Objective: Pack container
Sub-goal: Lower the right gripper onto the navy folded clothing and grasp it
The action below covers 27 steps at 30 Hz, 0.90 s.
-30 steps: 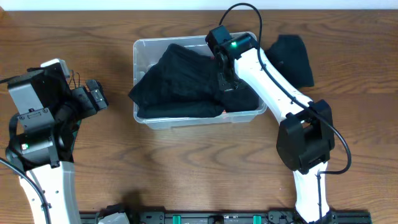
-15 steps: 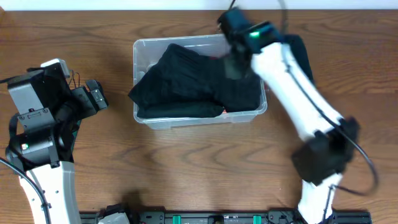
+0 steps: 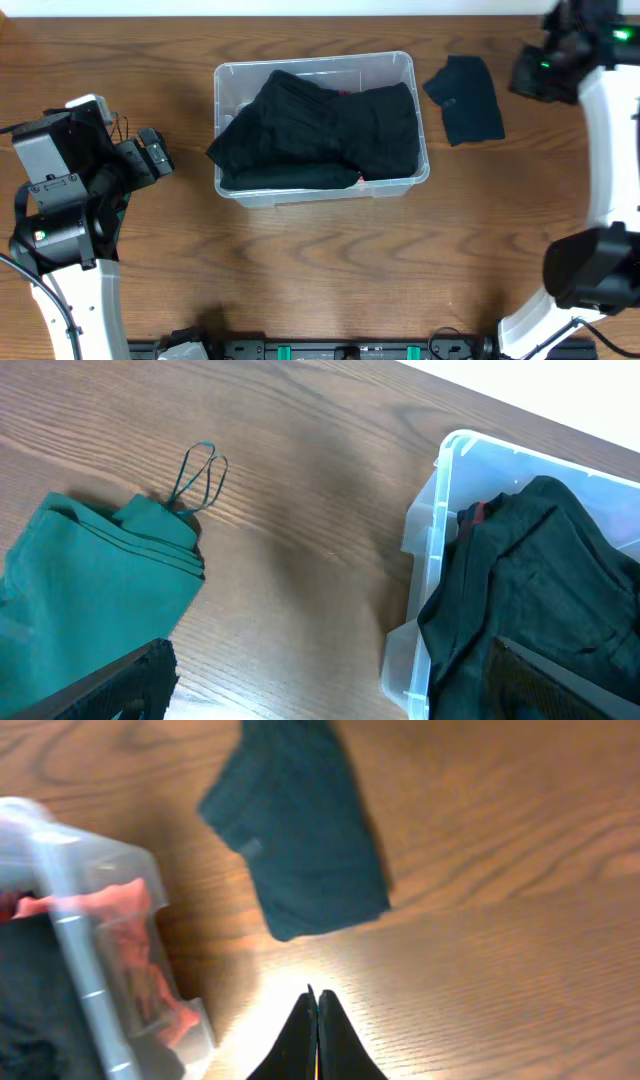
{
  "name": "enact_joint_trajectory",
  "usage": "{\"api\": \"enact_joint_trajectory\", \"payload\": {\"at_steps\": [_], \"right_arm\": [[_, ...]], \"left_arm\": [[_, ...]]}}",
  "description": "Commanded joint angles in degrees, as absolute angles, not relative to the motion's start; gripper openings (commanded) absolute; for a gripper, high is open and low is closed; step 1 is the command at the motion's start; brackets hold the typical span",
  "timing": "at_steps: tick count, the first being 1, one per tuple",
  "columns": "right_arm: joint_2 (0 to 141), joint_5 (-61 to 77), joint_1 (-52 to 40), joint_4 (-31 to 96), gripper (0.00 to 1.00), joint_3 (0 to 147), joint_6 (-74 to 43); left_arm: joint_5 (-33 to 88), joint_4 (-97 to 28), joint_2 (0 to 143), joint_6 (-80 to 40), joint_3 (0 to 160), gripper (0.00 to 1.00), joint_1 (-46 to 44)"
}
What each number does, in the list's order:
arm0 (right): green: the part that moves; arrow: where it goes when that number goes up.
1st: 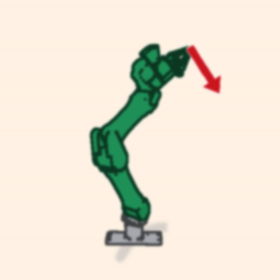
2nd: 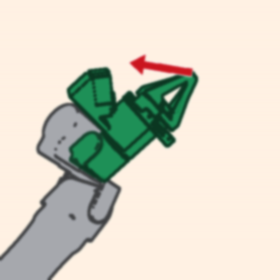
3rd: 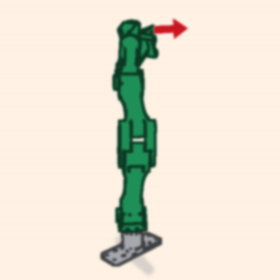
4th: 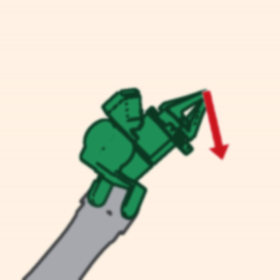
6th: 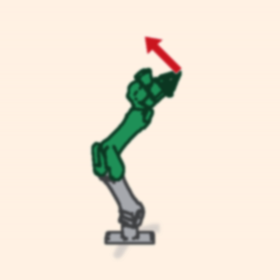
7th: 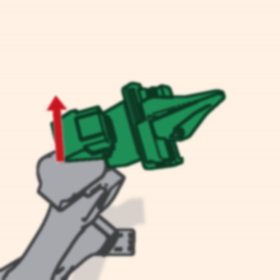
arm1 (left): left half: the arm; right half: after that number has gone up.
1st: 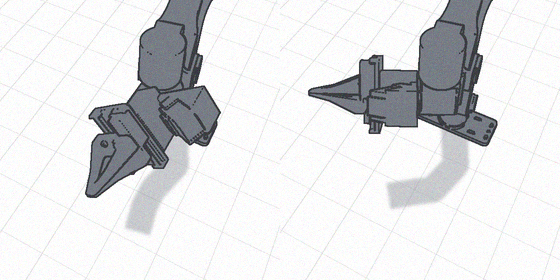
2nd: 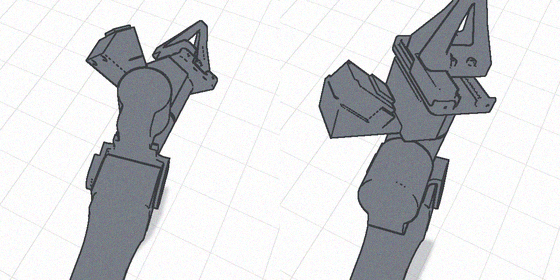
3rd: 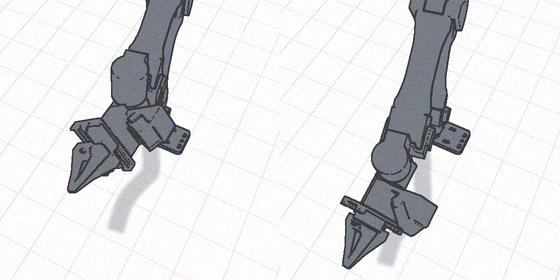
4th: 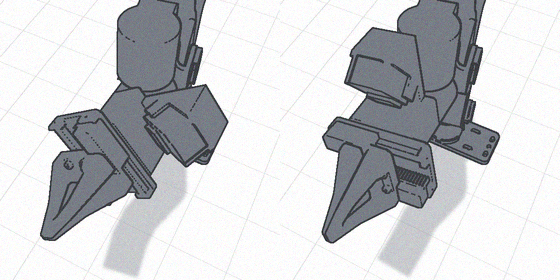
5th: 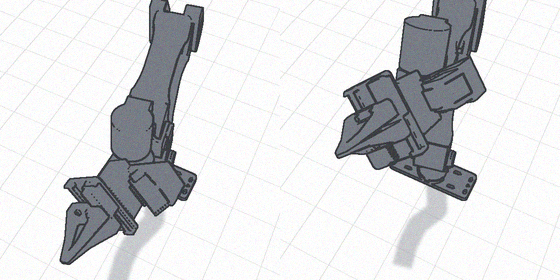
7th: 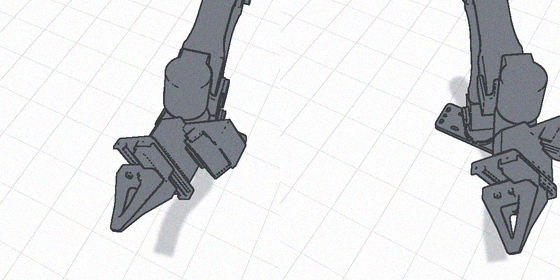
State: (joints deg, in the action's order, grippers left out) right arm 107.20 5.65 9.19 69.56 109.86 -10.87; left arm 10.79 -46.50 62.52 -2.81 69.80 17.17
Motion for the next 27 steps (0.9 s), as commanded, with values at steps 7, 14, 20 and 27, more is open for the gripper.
{"api": "enact_joint_trajectory", "payload": {"at_steps": [7, 14, 20, 27], "right_arm": [[107.55, 23.64, 23.68, 65.23, 0.36, 92.18, -10.46], [102.85, 27.03, 26.55, 47.24, 0.73, 71.94, -19.03], [95.9, 24.21, 25.43, 25.34, 0.99, 56.03, -28.05], [95.48, 30.41, 24.6, 1.26, 0.99, 43.51, -33.69]], "left_arm": [[11.35, -46.68, 62.48, -2.9, 70.63, 0.98, 17.45], [11.35, -46.68, 62.48, -2.9, 70.63, 0.98, 17.45], [11.35, -46.68, 62.48, -2.9, 70.63, 0.98, 17.45], [11.35, -46.68, 62.48, -2.9, 70.63, 0.98, 17.45]]}}
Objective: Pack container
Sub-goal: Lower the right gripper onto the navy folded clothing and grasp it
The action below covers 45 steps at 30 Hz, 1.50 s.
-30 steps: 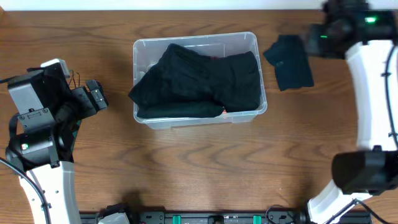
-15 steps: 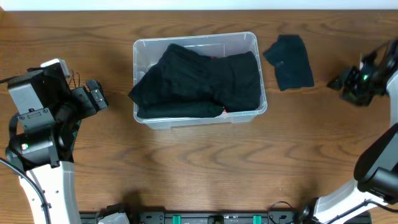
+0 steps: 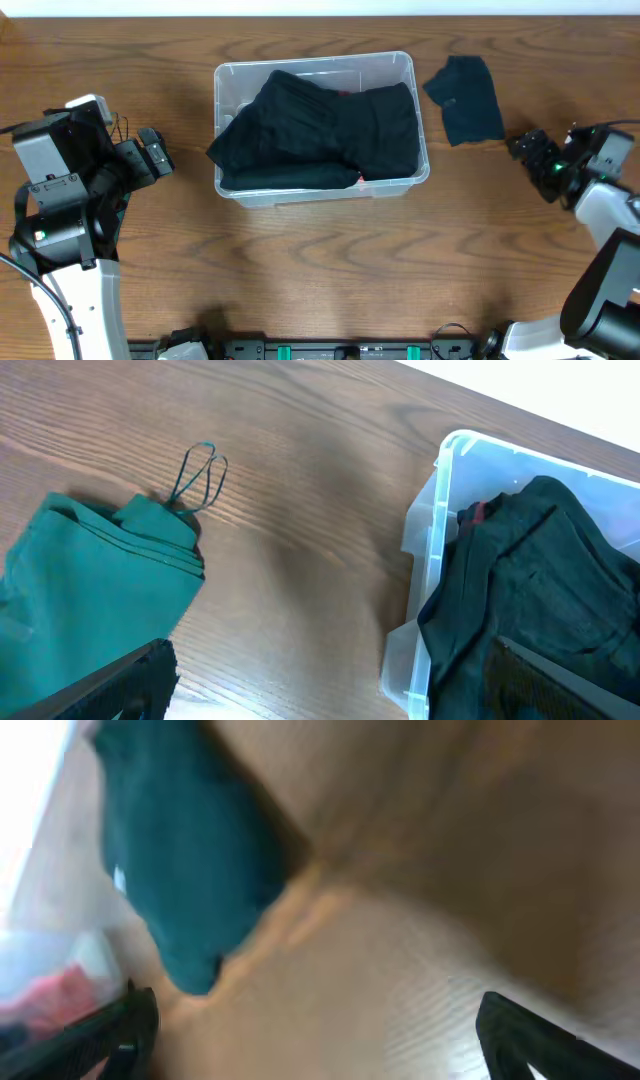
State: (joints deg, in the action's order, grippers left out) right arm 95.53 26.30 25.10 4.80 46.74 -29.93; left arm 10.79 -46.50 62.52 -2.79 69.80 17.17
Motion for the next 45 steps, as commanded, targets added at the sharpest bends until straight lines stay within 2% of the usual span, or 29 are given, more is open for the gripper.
{"api": "enact_joint_trajectory", "payload": {"at_steps": [1, 11, 23, 28, 44, 45], "right_arm": [[95.66, 30.7, 24.6, -1.69, 0.99, 42.33, -34.39], [103.46, 38.0, 24.69, -11.35, 0.99, 42.15, -35.07], [110.08, 40.4, 24.43, -12.19, 0.99, 48.18, -36.88], [113.1, 39.97, 22.94, -9.17, 0.99, 52.23, -36.8], [124.09, 25.85, 13.39, 10.15, 0.99, 71.99, -32.51], [124.86, 25.63, 13.1, 10.37, 0.92, 72.73, -32.51]], "left_arm": [[11.35, -46.68, 62.48, -2.9, 70.63, 0.98, 17.45], [11.35, -46.68, 62.48, -2.9, 70.63, 0.98, 17.45], [11.35, -46.68, 62.48, -2.9, 70.63, 0.98, 17.45], [11.35, -46.68, 62.48, -2.9, 70.63, 0.98, 17.45], [11.35, -46.68, 62.48, -2.9, 70.63, 0.98, 17.45], [11.35, -46.68, 62.48, -2.9, 70.63, 0.98, 17.45]]}}
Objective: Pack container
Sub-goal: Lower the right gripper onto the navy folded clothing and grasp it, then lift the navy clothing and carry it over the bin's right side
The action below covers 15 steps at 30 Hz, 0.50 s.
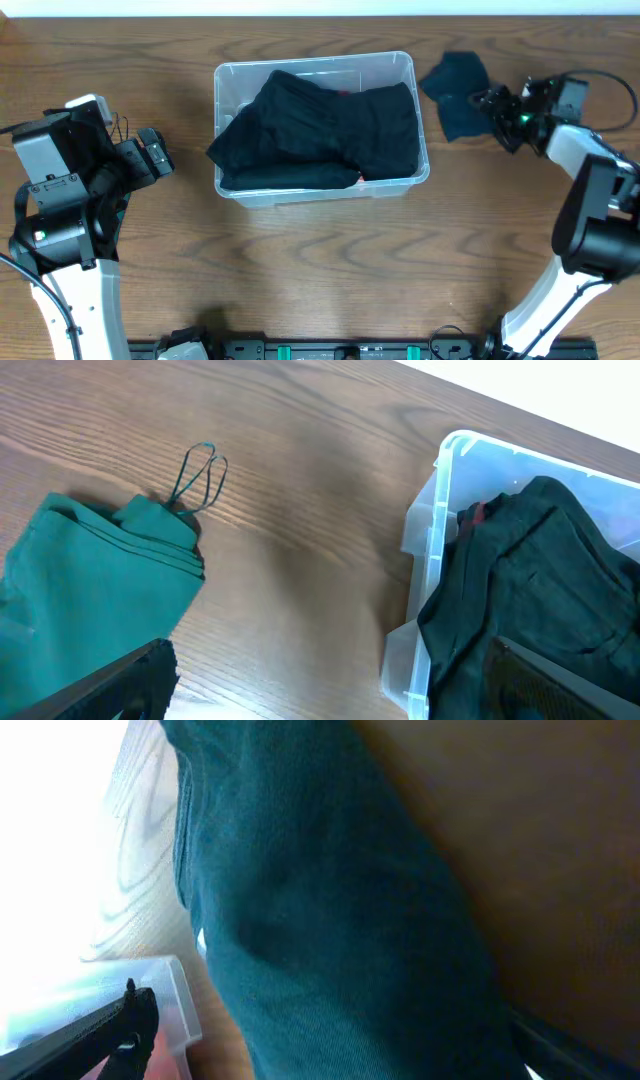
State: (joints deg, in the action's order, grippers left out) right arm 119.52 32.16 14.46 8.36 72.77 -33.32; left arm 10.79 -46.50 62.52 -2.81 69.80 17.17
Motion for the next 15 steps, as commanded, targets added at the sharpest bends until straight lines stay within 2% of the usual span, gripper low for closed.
{"api": "enact_joint_trajectory", "payload": {"at_steps": [1, 2, 3, 4, 5, 15], "right_arm": [[125.45, 25.43, 12.99, 10.57, 0.73, 73.23, -32.53], [126.13, 25.39, 12.88, 10.68, 0.53, 73.67, -32.6], [126.8, 24.8, 12.78, 11.11, 0.38, 73.97, -33.08], [127.33, 24.18, 12.78, 11.62, 0.15, 74.15, -33.56], [127.81, 23.83, 12.78, 11.86, 0.03, 74.19, -33.67], [128.35, 28.47, 13.37, 11.75, 0.01, 75.44, -28.6]], "left_arm": [[11.35, -46.68, 62.48, -2.9, 70.63, 0.98, 17.45], [11.35, -46.68, 62.48, -2.9, 70.63, 0.98, 17.45], [11.35, -46.68, 62.48, -2.9, 70.63, 0.98, 17.45], [11.35, -46.68, 62.48, -2.9, 70.63, 0.98, 17.45], [11.35, -46.68, 62.48, -2.9, 70.63, 0.98, 17.45], [11.35, -46.68, 62.48, -2.9, 70.63, 0.98, 17.45]]}}
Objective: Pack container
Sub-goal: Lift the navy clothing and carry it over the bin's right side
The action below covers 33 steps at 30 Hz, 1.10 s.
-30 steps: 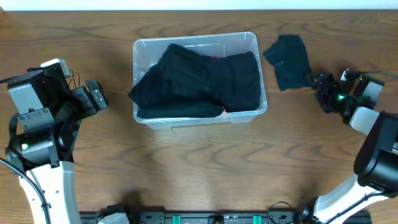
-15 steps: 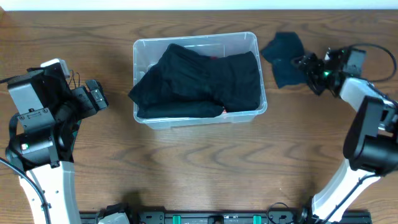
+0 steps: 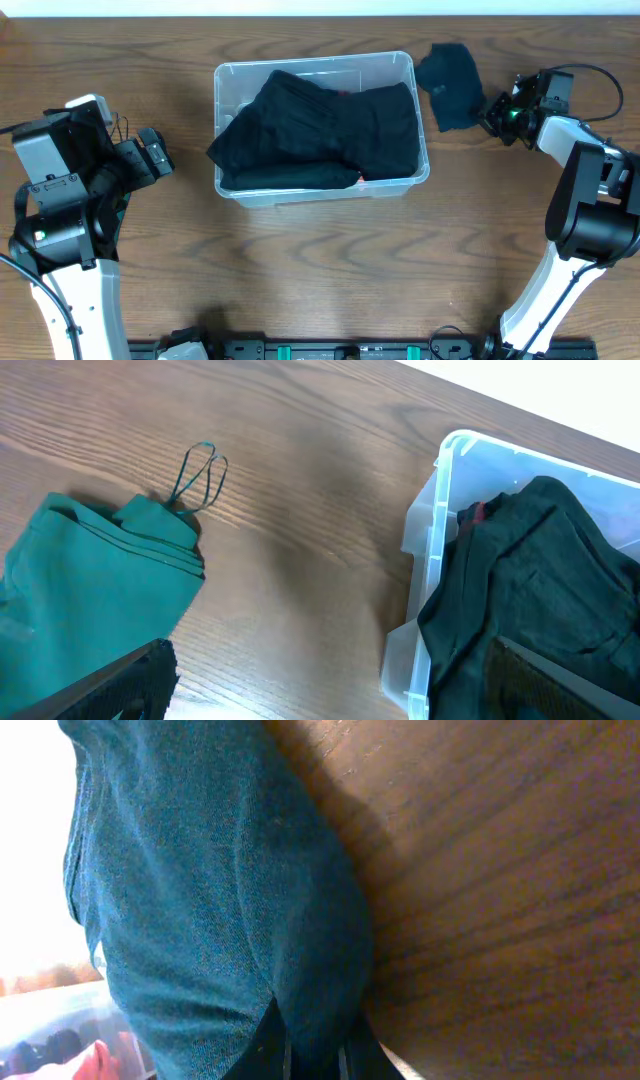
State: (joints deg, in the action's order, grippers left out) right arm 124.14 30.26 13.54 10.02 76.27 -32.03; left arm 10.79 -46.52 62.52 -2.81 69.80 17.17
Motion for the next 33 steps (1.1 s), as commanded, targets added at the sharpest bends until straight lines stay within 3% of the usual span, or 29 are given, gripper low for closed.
{"api": "enact_joint_trajectory", "payload": {"at_steps": [1, 9, 20, 27, 33], "right_arm": [[127.96, 29.36, 13.54, 11.86, 0.01, 75.75, -28.62], [117.99, 35.0, 15.0, 12.86, 0.01, 77.71, -28.6], [92.33, 31.83, 13.76, 17.37, 0.01, 77.71, -29.36], [81.17, 27.77, 6.98, 19.33, 0.01, 77.69, -34.06], [79.68, 20.67, -3.79, 19.27, 0.01, 77.36, -45.89]], "left_arm": [[11.35, -46.68, 62.48, -2.9, 70.63, 0.98, 17.45], [11.35, -46.68, 62.48, -2.9, 70.63, 0.98, 17.45], [11.35, -46.68, 62.48, -2.9, 70.63, 0.98, 17.45], [11.35, -46.68, 62.48, -2.9, 70.63, 0.98, 17.45], [11.35, -46.68, 62.48, -2.9, 70.63, 0.98, 17.45]]}}
